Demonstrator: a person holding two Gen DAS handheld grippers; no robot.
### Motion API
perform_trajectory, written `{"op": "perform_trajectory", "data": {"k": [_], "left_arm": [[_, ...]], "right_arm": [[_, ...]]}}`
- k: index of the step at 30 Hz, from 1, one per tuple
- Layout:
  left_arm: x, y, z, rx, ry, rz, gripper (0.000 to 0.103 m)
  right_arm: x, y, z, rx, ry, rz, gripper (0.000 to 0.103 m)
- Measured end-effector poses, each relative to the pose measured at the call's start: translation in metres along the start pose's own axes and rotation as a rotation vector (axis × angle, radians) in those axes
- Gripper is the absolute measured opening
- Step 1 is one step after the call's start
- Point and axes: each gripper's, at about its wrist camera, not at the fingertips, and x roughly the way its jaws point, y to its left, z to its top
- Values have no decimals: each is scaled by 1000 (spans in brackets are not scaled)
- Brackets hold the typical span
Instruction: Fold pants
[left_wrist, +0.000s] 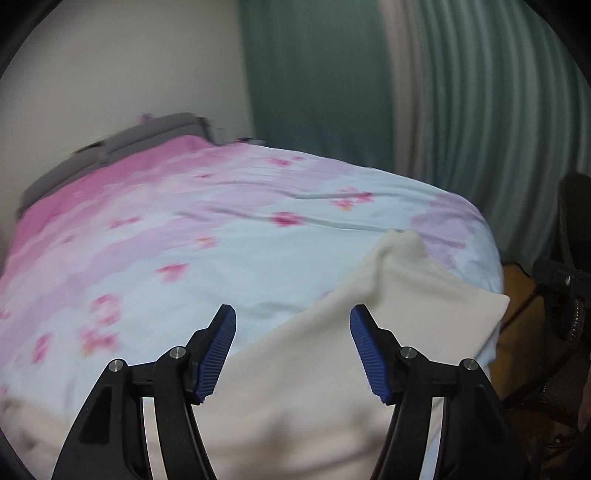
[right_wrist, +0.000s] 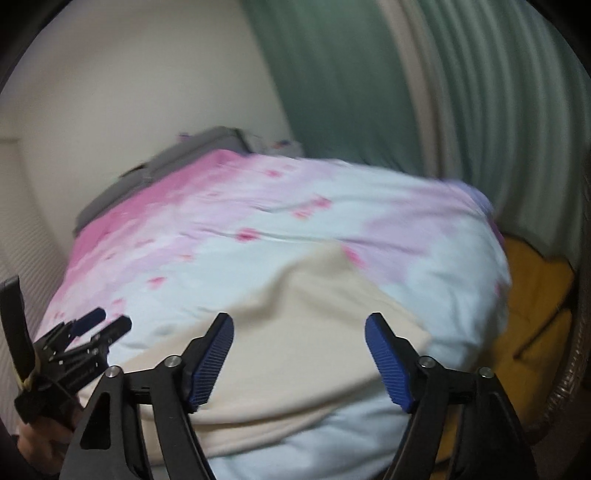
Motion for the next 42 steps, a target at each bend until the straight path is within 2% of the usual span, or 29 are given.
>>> {"op": "perform_trajectory", "data": {"k": [6, 10, 13, 16, 19, 26, 29, 34, 38, 42], "left_arm": [[-97, 81, -40, -159, -29, 175, 68], [-154, 131, -77, -258, -44, 325, 74], [-193, 169, -110, -333, -52, 434, 79], [-219, 196, -138, -385, -67, 523, 81], [-238, 220, -161, -437, -77, 581, 84], [-258, 282, -213, -568, -74, 682, 84], [-259, 304, -227, -622, -79, 726, 84], [-244, 343, -238, -708, -85, 800, 84], [-226, 375, -241, -740, -74, 847, 84], [-206, 409, -245, -783, -57, 886, 84]], "right_arm": [[-19, 99, -11, -122, -31, 165, 77], [-27, 154, -25, -169, -62, 258, 77], [-29, 197, -39, -218, -83, 333, 83], [-28, 246, -54, -324, -73, 399, 85], [-26, 291, -70, -436, -57, 440, 85], [-4, 383, -92, -668, 11, 576, 85], [21, 434, -100, -801, 63, 659, 84], [74, 512, -113, -960, 187, 775, 83], [117, 575, -135, -1075, 291, 862, 78], [151, 626, -165, -1178, 339, 910, 71]]}}
